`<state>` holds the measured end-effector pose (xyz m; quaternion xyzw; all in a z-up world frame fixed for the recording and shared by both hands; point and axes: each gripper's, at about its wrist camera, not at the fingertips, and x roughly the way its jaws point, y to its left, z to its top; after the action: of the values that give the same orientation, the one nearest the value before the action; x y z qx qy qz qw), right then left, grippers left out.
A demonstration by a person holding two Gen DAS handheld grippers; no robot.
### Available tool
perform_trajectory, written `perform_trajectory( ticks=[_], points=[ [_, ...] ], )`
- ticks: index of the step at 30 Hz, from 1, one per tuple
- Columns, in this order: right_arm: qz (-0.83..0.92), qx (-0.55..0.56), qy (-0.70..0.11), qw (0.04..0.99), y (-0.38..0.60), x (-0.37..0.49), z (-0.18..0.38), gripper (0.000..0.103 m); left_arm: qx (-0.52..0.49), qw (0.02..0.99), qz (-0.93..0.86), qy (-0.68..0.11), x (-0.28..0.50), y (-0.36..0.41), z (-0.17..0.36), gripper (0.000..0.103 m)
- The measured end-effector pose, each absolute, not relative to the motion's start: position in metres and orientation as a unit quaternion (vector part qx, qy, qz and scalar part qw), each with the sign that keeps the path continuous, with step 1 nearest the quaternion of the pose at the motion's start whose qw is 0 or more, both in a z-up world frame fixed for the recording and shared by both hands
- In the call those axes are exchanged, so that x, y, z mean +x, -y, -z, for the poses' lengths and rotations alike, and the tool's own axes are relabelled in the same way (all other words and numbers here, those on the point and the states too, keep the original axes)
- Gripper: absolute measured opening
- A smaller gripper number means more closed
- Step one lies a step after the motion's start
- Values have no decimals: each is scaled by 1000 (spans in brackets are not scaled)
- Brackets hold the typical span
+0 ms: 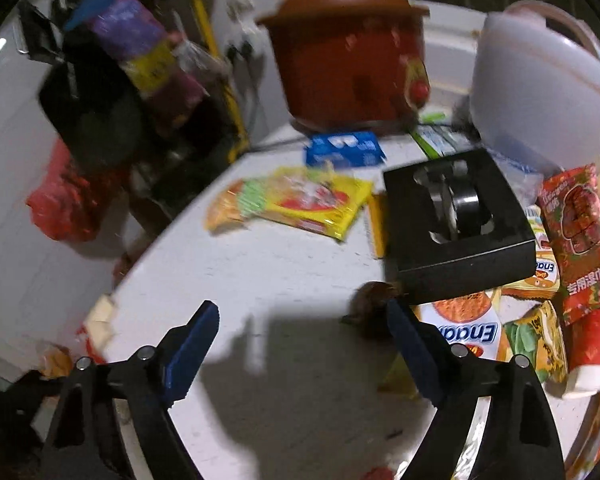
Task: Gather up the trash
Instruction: 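Grasp a brown chestnut shell with the right tool while the left tool grasps the black square holder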
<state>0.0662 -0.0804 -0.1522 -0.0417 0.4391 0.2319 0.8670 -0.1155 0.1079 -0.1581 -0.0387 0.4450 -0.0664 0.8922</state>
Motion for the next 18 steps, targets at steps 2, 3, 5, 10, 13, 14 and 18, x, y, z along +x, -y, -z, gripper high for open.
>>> perform_trajectory(
  ticks=[2,3,5,10,13,14,18],
  points=[
    [-220,-49,-446,866,82,73,158,81,-40,893,65,-443,-115,-114,155,88],
    [-216,-51,-447,866,82,77,160,77,-43,894,64,-441,-113,-116,153,88],
    [-210,-47,-461,861,85,87,166,65,-52,897,62,-436,-110,-120,148,88],
    [-210,-62,-481,849,85,99,178,43,-69,905,62,-415,-91,-123,134,88],
    [-223,-49,-490,841,86,101,177,38,-85,908,65,-405,-70,-126,126,88],
    [-226,-44,-489,841,87,99,175,38,-91,910,64,-398,-58,-128,122,88],
    [-238,3,-469,850,101,79,155,38,-106,916,52,-384,-11,-133,110,88]
  ],
)
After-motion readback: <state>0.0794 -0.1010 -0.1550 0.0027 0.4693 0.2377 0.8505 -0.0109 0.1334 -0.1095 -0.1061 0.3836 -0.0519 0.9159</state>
